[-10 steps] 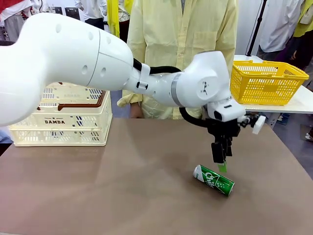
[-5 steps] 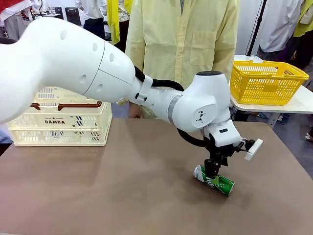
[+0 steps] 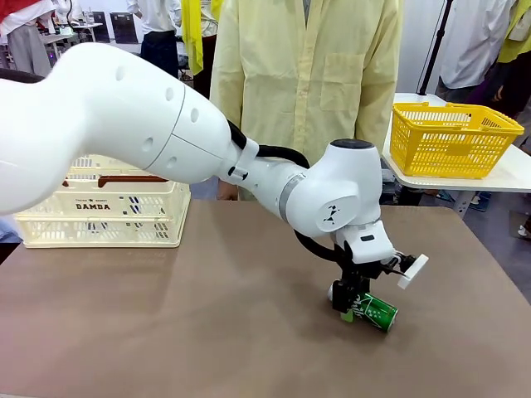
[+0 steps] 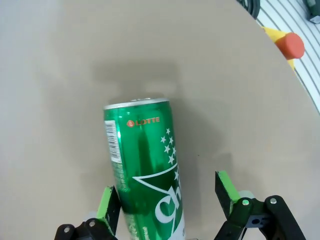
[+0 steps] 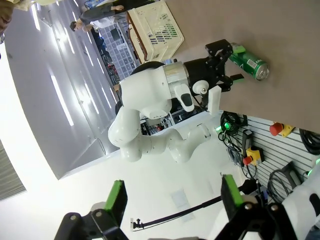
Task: Place the drinks into the Shopping basket.
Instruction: Pick up one drink and place it into the Shopping basket.
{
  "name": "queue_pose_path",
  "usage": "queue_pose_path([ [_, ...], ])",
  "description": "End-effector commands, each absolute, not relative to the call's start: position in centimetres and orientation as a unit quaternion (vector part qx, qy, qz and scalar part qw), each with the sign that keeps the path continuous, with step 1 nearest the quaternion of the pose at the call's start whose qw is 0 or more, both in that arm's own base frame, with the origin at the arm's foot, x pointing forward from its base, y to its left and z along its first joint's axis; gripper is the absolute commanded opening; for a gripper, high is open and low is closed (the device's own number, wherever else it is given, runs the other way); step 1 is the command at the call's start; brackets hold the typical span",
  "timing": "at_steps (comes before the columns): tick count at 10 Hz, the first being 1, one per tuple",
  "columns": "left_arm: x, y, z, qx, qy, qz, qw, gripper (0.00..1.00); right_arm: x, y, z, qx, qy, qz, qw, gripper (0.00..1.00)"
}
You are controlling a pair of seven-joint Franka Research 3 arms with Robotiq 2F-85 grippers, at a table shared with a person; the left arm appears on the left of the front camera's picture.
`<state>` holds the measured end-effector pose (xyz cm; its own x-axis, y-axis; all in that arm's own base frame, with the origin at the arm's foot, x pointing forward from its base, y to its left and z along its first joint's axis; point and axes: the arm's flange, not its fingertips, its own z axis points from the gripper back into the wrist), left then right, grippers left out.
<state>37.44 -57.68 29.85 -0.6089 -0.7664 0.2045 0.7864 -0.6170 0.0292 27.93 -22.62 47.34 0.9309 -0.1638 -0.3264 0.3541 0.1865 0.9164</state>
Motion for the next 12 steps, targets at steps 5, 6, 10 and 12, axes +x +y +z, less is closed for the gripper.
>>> queue_pose_path([
  [5, 37.22, -58.13, 29.41, -0.070, -0.048, -0.884, 0.460, 0.86, 27.93, -22.64, 47.40, 0.614, 0.072, -0.170, 0.767, 1.00],
  [6, 37.27, -58.21, 29.34, -0.060, -0.042, -0.882, 0.466, 0.35, 27.93, -22.64, 47.40, 0.614, 0.072, -0.170, 0.767, 1.00],
  [10, 37.51, -58.46, 29.32, -0.061, -0.035, -0.886, 0.459, 0.00, 27.93, -22.64, 47.40, 0.614, 0.072, -0.170, 0.767, 1.00],
  [12, 37.64, -58.44, 29.32, -0.061, -0.033, -0.882, 0.467, 0.00, 27.93, -22.64, 47.40, 0.614, 0.072, -0.170, 0.767, 1.00],
])
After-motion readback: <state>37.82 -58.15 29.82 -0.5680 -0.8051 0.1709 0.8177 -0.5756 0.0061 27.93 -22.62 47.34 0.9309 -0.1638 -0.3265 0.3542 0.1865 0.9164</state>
